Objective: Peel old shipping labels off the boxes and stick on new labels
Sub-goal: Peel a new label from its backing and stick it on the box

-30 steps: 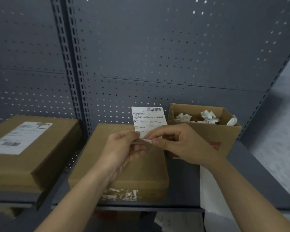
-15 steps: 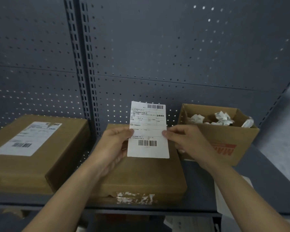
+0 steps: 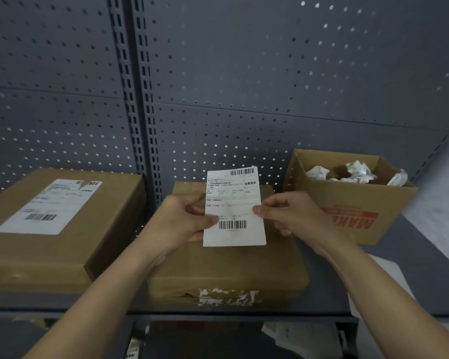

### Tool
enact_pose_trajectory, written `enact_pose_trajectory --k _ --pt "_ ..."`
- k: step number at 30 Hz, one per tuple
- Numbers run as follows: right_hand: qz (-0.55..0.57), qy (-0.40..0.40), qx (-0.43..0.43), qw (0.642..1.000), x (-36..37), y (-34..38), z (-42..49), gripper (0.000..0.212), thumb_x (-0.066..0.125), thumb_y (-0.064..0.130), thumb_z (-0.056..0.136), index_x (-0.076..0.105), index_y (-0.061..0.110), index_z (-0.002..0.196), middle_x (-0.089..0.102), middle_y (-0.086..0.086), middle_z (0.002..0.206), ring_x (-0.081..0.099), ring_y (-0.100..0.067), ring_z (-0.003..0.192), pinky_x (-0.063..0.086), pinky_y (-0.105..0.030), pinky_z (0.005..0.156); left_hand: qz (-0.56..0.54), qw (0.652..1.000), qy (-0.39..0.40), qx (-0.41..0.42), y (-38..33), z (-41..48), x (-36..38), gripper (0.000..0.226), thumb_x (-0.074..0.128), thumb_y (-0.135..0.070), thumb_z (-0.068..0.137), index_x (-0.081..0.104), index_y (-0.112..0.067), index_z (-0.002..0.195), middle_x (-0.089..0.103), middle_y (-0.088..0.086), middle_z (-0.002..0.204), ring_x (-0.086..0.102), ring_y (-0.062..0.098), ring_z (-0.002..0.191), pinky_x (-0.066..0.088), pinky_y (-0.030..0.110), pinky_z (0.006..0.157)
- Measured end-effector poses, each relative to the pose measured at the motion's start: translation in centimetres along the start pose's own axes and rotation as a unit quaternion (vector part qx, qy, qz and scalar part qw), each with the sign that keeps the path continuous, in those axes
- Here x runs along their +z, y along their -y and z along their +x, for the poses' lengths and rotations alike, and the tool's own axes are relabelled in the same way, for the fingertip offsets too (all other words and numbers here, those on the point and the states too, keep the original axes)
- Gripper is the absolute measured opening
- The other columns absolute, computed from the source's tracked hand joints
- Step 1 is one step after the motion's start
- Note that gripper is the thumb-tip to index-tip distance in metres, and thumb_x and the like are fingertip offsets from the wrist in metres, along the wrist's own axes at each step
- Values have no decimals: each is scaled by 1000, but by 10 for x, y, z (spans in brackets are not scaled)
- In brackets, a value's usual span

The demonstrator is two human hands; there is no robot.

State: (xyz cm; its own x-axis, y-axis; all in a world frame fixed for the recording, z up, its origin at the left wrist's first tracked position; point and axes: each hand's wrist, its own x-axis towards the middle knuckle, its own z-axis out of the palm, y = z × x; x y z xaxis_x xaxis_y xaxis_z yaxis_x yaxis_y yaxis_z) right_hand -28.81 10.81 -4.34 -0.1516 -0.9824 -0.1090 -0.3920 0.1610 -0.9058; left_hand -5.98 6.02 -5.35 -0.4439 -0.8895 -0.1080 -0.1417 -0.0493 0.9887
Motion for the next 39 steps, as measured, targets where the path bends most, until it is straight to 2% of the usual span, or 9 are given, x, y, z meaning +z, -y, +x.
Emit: enact_pose_trajectory --k 3,5,9,14,21,25,30,35,39 --pt "-11 21 22 999 5 3 -1 22 80 29 79 75 14 94 76 -8 93 49 -5 53 38 -22 50 30 999 -4 27 -1 -2 -5 45 73 1 84 58 -40 93 77 -3 83 74 13 82 61 27 70" --pt "-29 21 24 999 10 6 -3 22 83 26 77 74 14 93 76 -1 85 54 -4 53 40 -19 49 80 995 -10 52 0 -3 -9 50 75 -2 83 53 -46 90 76 -9 80 73 7 79 57 23 67" --pt "-37 13 2 999 18 8 -5 23 85 13 74 73 9 93 74 5 75 65 5 58 42 -6 47 181 979 -7 90 2 -5 -14 60 79 -9 80 54 -55 110 75 -18 85 71 2 83 58 27 80" --pt "-97 -4 -17 995 22 4 -3 25 88 18 70 73 16 90 76 3 83 70 -3 74 53 -14 64 239 965 -14 105 7 -3 -15 71 83 -19 76 52 -55 128 73 -23 97 65 4 90 56 37 87" --pt "-138 -21 -25 990 28 -2 0 28 90 20 67 72 19 88 74 4 82 69 -10 78 56 -30 75 267 958 -26 99 16 -1 -14 82 85 -18 74 45 -58 132 74 -13 86 66 0 80 57 22 76" --pt "-158 -21 -28 987 29 -3 -1 27 89 23 69 71 21 89 72 8 80 67 -3 74 49 -22 67 284 953 -27 98 18 0 -14 82 85 -19 73 45 -57 134 72 -16 82 64 -5 74 47 6 61" --pt "-233 -38 -39 971 33 0 -7 27 84 35 74 67 27 94 67 15 85 62 4 75 40 -13 57 297 950 -28 98 18 -1 -14 82 86 -19 73 45 -57 133 71 -18 85 62 -8 77 44 4 61" --pt "-288 -77 -75 952 42 1 -14 24 79 41 78 62 30 92 63 18 78 56 7 70 35 -8 48 290 950 -26 115 19 -1 -13 77 85 -16 73 50 -51 131 65 -31 92 58 -9 82 47 14 76" --pt "-295 -94 -92 946 47 0 -13 27 78 41 79 58 29 93 56 19 74 54 3 69 34 -10 47 313 941 -42 123 21 2 -15 80 87 -20 71 48 -48 136 58 -23 121 45 2 117 41 29 97"
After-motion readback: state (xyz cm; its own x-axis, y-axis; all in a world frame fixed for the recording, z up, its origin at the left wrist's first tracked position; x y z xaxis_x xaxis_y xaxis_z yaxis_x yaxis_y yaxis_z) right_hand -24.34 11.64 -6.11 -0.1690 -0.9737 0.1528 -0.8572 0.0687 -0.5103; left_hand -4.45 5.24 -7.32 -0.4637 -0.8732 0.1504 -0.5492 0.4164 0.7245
